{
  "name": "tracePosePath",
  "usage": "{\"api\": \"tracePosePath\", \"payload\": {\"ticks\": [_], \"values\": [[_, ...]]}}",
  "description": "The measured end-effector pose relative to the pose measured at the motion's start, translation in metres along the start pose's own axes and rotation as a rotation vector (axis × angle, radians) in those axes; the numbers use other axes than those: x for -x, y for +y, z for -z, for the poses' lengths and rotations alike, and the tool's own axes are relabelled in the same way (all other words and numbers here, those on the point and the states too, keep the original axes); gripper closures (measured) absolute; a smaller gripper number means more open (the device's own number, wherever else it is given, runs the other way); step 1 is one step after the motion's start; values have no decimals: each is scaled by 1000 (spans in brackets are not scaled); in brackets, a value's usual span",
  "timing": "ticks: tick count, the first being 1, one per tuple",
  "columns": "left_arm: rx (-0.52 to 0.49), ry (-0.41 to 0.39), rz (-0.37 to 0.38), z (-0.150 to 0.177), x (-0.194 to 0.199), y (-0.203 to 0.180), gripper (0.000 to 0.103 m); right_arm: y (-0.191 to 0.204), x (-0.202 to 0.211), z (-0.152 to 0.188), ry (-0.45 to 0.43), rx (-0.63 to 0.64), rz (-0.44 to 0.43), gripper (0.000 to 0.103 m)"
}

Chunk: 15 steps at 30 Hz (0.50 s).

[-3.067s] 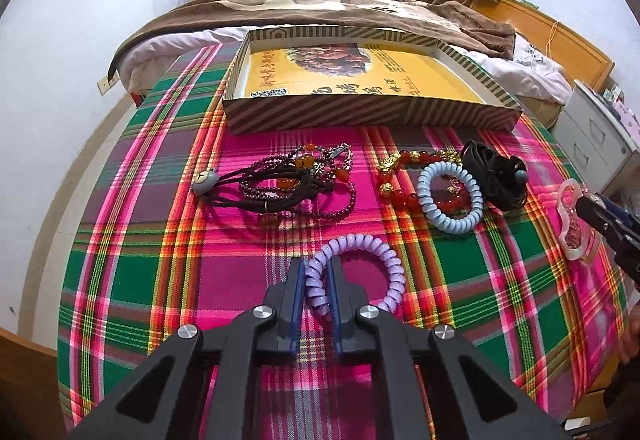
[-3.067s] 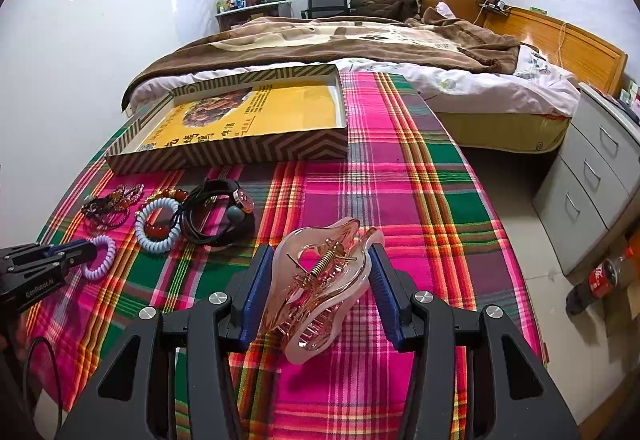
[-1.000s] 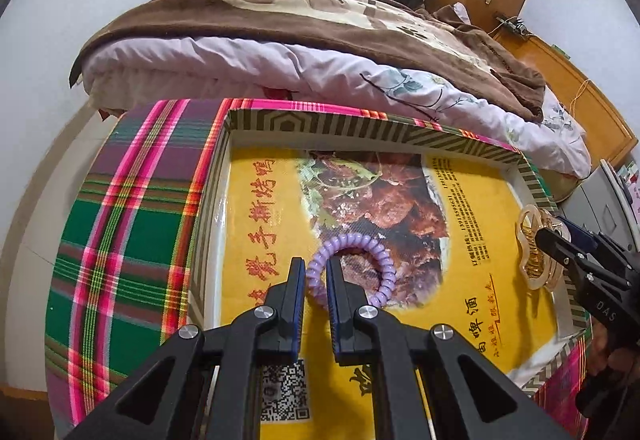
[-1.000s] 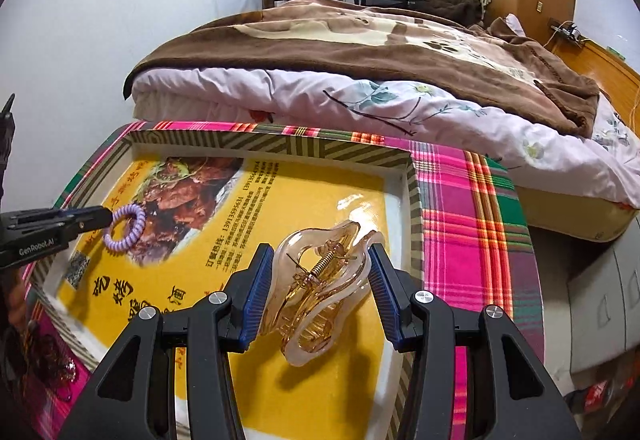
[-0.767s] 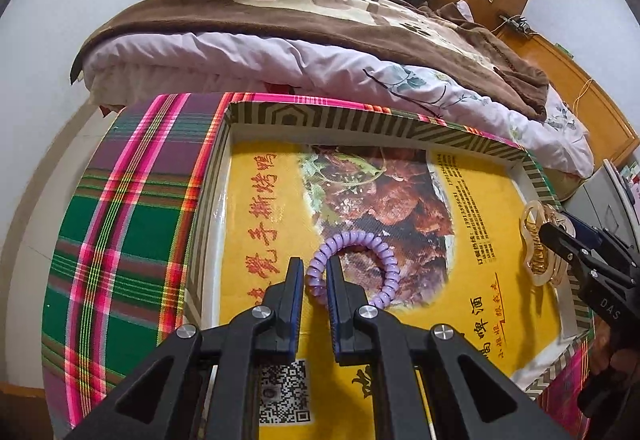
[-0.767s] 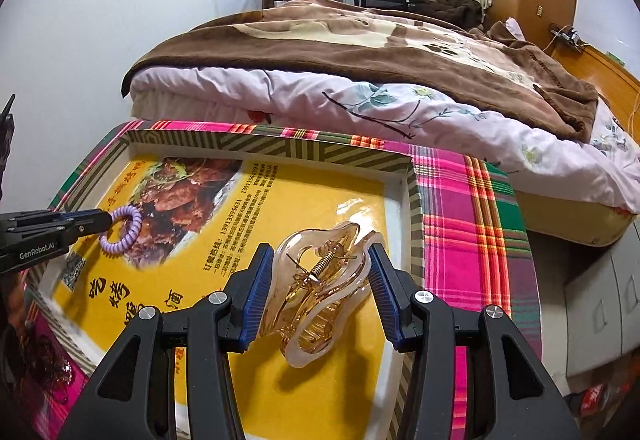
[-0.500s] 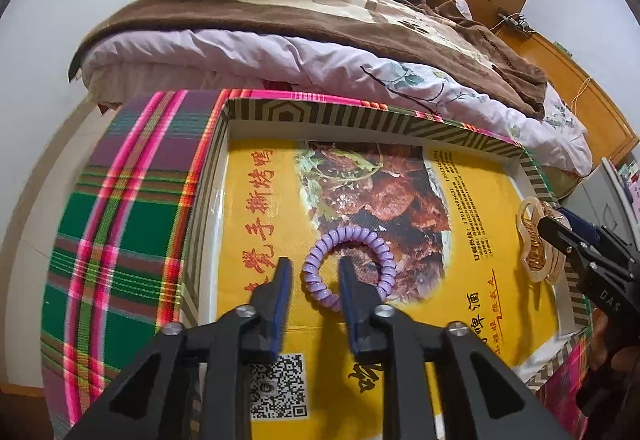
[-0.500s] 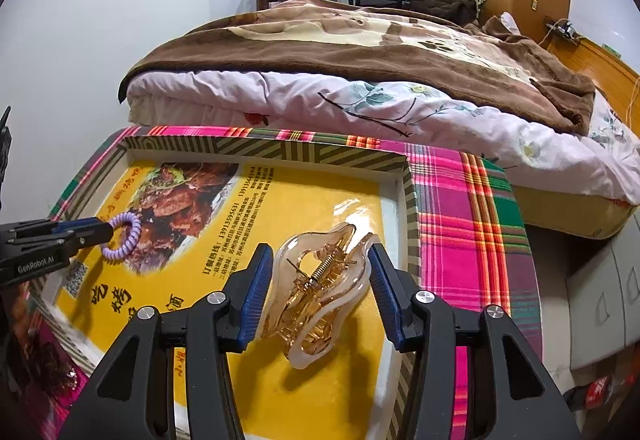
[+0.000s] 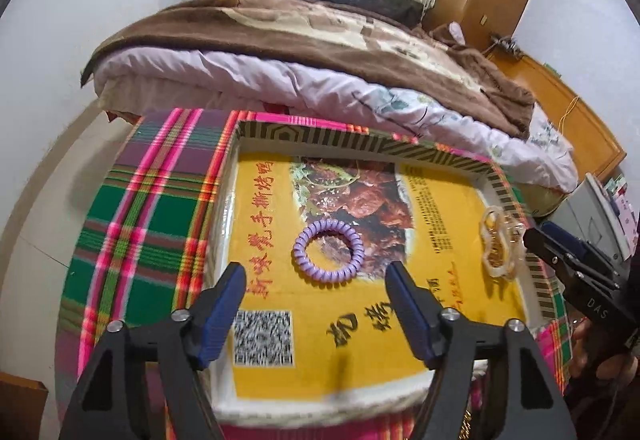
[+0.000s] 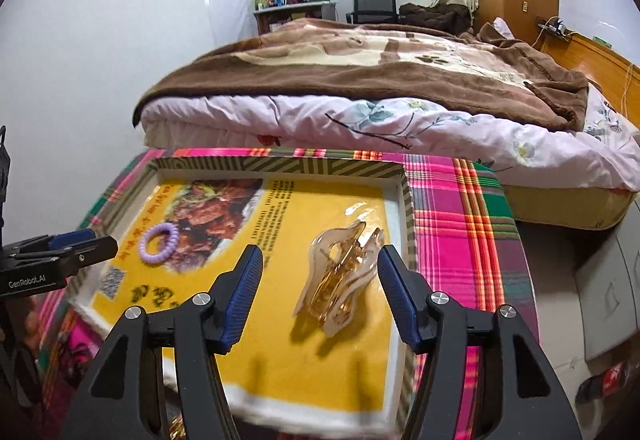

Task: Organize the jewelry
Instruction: 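Carry clip and lavender bracelet into the yellow tray and open both tools, then grasp the black hair tie with green bead using the right tool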

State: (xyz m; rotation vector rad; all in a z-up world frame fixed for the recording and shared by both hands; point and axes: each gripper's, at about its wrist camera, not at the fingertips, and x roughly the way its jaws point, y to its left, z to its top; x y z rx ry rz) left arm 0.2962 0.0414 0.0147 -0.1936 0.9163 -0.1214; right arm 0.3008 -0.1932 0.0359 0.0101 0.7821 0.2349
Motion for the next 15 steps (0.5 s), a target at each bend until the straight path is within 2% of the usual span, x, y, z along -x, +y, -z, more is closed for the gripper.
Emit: {"api": "tracePosePath", "payload": {"ticks": [8, 15], "values": [[-22, -57, -4, 30, 51, 0, 26, 1, 50, 29, -46, -30, -56, 42], [-16, -60, 4, 66, 81, 4, 26, 8, 81, 64, -36, -18, -90, 42]]}}
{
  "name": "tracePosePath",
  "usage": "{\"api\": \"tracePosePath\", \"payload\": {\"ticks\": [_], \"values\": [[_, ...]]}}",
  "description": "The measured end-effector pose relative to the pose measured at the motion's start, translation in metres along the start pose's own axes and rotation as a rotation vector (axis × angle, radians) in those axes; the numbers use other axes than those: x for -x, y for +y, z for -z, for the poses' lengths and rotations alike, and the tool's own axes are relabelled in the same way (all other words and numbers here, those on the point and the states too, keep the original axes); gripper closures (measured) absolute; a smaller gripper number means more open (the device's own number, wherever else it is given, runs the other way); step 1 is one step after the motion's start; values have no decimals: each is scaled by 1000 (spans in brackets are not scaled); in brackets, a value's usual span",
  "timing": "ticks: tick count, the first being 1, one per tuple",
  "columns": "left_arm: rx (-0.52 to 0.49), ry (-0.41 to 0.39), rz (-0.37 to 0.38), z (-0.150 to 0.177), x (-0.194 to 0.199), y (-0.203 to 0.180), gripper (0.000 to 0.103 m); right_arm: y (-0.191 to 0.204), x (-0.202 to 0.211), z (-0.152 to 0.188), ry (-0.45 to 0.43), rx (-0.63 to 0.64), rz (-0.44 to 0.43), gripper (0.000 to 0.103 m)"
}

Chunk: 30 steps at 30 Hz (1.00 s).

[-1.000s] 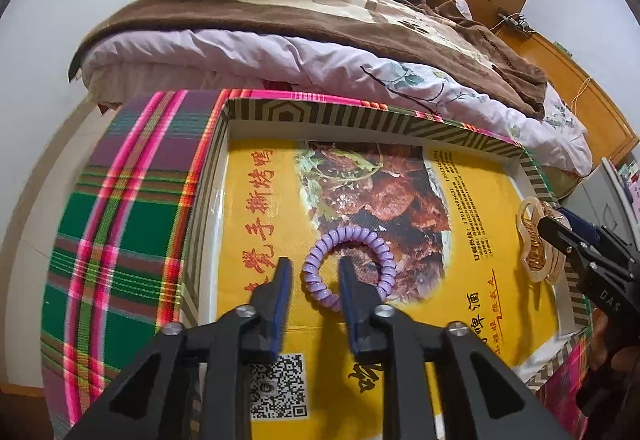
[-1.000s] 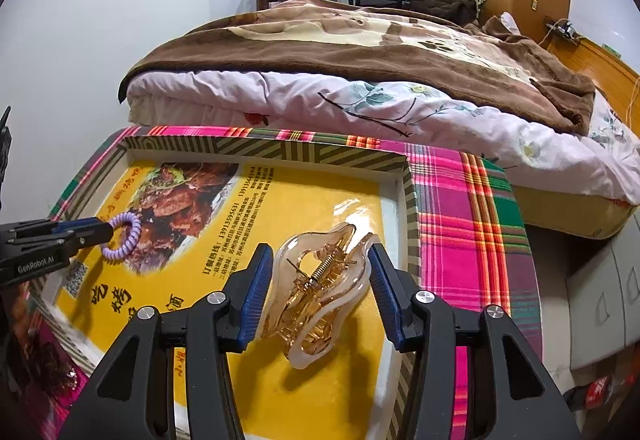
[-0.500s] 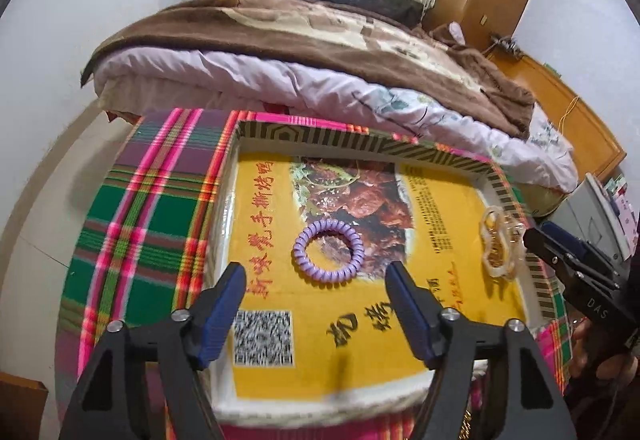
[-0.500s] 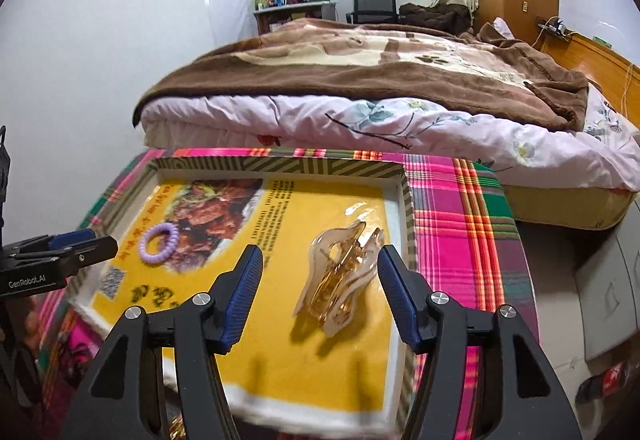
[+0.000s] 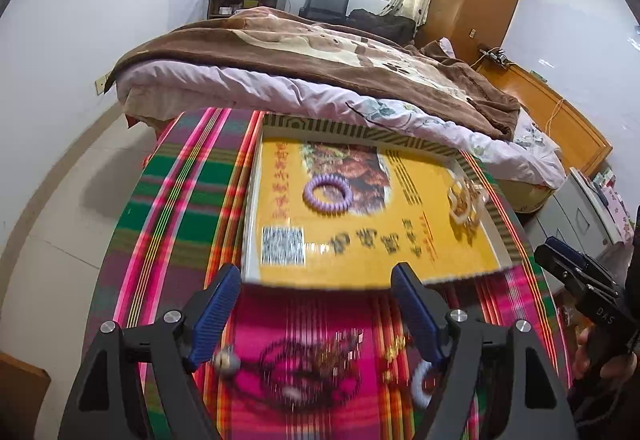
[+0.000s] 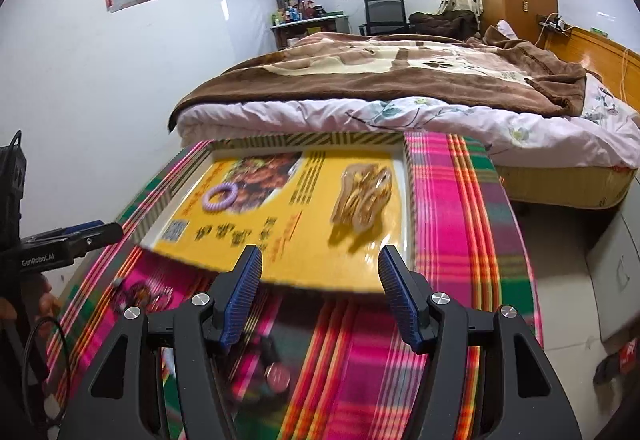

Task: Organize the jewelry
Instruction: 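Grasp the black hair tie with green bead using the right tool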

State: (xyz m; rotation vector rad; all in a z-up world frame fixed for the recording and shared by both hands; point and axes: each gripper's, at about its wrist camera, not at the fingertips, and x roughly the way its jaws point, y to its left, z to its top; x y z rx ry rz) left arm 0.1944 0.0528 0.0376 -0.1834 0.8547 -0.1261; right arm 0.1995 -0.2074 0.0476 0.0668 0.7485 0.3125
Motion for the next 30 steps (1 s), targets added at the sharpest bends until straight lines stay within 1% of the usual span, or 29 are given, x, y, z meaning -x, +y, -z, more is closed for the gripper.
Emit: {"api": "tracePosePath", "payload": {"ticks": [4, 5, 6, 7, 10, 12, 15, 21, 24, 25, 26, 28, 30], "values": [[-10, -12, 3, 24, 18, 3, 26, 6, 8, 24, 22, 0, -31, 42], [-14, -13, 2, 29, 22, 4, 23, 8, 9, 31, 34, 4, -33, 42], [-11, -13, -2, 34, 24, 6, 19, 9, 8, 35, 42, 7, -36, 42], [1, -14, -5, 39, 27, 8, 17, 11, 7, 41, 53, 9, -37, 42], [32, -16, 10, 51, 35, 14, 16, 17, 3, 56, 88, 32, -31, 42], [34, -14, 9, 59, 39, 17, 16, 23, 0, 64, 105, 69, -14, 42], [36, -5, -1, 67, 42, 21, 16, 27, -3, 69, 120, 101, 7, 42], [49, 10, 0, 77, 44, 25, 16, 26, -15, 72, 144, 78, 31, 42], [55, 17, 1, 79, 42, 27, 16, 29, -18, 74, 148, 82, 24, 42], [55, 21, -1, 80, 41, 27, 16, 31, -20, 74, 152, 83, 23, 47], [57, 25, -3, 81, 40, 27, 16, 32, -21, 74, 152, 86, 26, 56], [59, 30, -1, 82, 38, 27, 16, 33, -23, 75, 154, 88, 37, 64], [62, 31, 0, 83, 38, 29, 16, 34, -25, 76, 161, 86, 41, 68]]}}
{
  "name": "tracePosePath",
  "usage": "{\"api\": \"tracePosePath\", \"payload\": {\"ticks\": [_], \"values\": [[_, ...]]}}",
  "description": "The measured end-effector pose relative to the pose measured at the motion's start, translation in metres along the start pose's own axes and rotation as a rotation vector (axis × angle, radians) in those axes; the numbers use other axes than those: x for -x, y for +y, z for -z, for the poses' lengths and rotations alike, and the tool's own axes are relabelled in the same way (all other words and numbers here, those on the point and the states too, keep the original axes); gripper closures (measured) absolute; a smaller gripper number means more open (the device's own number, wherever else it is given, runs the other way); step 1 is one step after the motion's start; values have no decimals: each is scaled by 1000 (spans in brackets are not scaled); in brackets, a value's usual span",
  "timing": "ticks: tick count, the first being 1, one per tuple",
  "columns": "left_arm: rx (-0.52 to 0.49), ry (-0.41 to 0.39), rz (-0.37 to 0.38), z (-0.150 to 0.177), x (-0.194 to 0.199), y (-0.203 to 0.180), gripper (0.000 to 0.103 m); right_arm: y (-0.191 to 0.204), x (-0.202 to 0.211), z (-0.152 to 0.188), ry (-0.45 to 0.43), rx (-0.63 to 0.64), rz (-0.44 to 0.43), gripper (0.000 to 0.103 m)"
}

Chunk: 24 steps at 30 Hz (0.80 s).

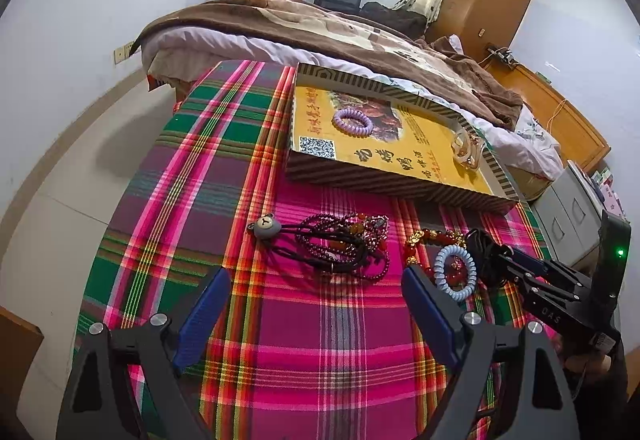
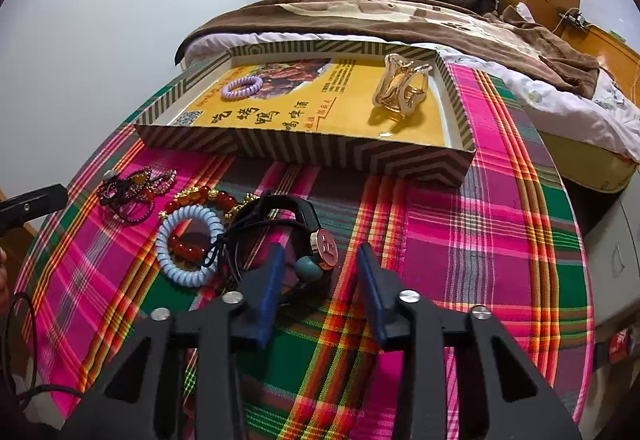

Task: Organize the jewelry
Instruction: 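Grasp the black hair tie with green bead using the right tool, then grasp the light-blue coil bracelet with the left tool while the right tool holds the hair tie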

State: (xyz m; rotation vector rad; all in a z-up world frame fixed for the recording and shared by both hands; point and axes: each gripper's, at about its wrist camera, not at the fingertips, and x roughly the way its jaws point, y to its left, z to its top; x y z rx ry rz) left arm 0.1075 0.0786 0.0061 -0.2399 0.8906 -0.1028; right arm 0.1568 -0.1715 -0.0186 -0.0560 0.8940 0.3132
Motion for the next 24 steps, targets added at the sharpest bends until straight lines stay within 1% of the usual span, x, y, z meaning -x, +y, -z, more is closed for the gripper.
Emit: {"api": "tracePosePath", "payload": {"ticks": [1, 2, 5, 9, 16, 19, 24], "values": [[1, 2, 0, 0, 0, 0, 16, 0, 0, 0, -2, -1, -1, 71], [2, 3, -1, 1, -1, 1, 16, 1, 1, 1, -5, 0, 0, 77], [10, 6, -7, 2, -2, 4, 16, 1, 5, 2, -19, -4, 9, 86], [15, 10, -10, 2, -4, 5, 16, -1, 7, 2, -33, -17, 15, 86], [1, 11, -7, -1, -5, 0, 16, -12, 26, 5, -88, -87, -18, 86], [-28, 12, 10, -5, -7, -11, 16, -20, 39, 10, -116, -105, -38, 86], [-72, 33, 70, -11, -22, -34, 16, -37, 62, 24, -138, -133, -45, 86]]}}
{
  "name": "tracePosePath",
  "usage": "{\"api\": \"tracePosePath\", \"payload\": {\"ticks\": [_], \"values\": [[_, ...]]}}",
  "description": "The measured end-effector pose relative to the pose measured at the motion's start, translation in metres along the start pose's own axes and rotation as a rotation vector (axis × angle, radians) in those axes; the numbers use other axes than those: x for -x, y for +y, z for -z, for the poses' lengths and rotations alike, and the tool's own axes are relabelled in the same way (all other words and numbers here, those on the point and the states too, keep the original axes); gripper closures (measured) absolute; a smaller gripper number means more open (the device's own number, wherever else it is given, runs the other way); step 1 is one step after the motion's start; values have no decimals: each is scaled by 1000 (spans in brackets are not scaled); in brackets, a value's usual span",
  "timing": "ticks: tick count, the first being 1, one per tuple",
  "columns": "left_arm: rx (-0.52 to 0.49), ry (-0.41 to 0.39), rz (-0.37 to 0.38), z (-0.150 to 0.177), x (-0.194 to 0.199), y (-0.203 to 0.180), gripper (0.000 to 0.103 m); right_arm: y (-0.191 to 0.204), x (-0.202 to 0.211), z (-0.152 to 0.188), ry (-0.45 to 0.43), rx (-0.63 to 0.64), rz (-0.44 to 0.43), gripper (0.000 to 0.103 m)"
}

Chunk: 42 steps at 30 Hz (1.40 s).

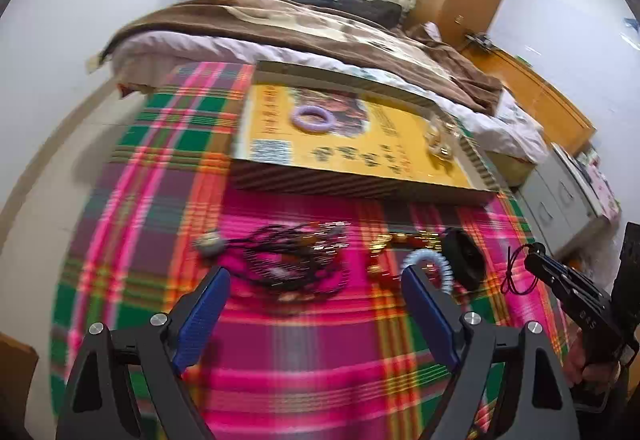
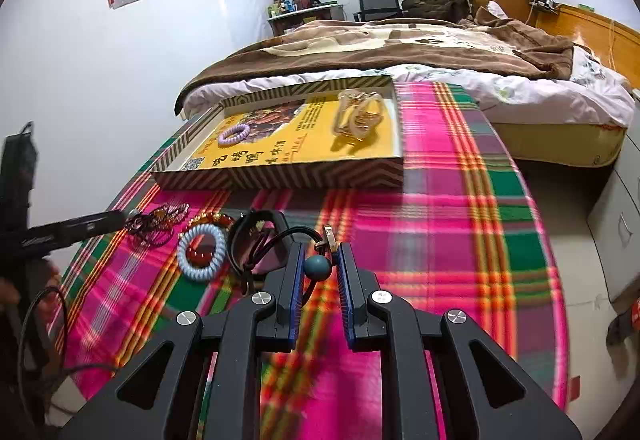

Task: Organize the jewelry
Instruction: 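Grasp the light-blue coil bracelet with the left tool while the right tool holds the hair tie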

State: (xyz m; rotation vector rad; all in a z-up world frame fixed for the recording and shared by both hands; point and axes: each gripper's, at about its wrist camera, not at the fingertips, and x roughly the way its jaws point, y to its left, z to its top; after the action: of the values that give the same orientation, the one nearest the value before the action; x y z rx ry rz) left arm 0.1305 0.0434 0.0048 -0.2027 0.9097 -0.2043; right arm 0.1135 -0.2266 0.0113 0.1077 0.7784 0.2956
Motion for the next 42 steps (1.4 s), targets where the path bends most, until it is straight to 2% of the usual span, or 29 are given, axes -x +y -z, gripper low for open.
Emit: {"api": "tracePosePath", "payload": {"ticks": [4, 7, 13, 21, 28, 31, 33, 36, 42], "values": [[-63, 29, 24, -2, -18, -25, 16, -9, 10, 7, -2, -4, 9, 86], [-117, 49, 78, 1, -28, -42, 16, -16, 15, 10, -1, -13, 9, 86], [-160, 69, 95, 4, -41, -63, 19, -24, 17, 13, -4, -29, 1, 86], [-187, 114, 48, 1, -59, -72, 47, -30, 16, 16, -6, -48, -13, 86], [-231, 132, 8, 4, -68, -77, 59, -30, 16, 16, -7, -44, -10, 86], [-256, 135, -20, 4, -69, -79, 68, -31, 15, 17, -8, -50, -9, 86], [-252, 134, -22, 3, -68, -77, 80, -31, 15, 17, -6, -53, -8, 86], [-237, 130, -18, 2, -66, -74, 87, -31, 16, 17, -5, -53, -7, 86], [-215, 104, -14, 3, -53, -66, 91, -30, 17, 17, -10, -55, -5, 86]]}}
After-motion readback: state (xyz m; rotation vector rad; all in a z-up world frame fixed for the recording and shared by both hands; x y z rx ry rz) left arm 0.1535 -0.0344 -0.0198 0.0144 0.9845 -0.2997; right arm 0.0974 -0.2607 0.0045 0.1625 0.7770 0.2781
